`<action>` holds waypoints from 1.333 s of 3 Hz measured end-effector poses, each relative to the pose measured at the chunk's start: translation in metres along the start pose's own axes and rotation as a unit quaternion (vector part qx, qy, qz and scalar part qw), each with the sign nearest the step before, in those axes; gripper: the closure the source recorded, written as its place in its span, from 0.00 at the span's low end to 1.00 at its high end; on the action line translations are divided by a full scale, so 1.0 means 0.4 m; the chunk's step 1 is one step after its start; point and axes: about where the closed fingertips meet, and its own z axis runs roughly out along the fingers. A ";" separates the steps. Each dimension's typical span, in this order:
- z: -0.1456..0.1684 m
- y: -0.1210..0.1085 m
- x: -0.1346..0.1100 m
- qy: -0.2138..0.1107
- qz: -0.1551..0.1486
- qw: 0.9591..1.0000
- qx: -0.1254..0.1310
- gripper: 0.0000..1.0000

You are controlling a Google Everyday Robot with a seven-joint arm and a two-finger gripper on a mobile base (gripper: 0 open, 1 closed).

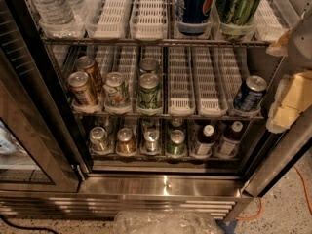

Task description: Pick 7up can from middle shelf of fridge

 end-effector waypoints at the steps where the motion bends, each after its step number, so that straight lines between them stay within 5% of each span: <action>1: -0.001 0.000 -0.002 -0.001 0.000 1.000 0.001 0.00; 2: 0.000 0.024 -0.028 -0.049 0.013 0.999 -0.007 0.00; 3: 0.015 0.082 -0.073 -0.133 0.066 0.989 -0.007 0.00; 4: 0.057 0.162 -0.133 -0.205 0.119 0.971 -0.004 0.00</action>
Offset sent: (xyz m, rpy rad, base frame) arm -0.0305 0.0505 0.0039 0.4465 -0.0126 0.0137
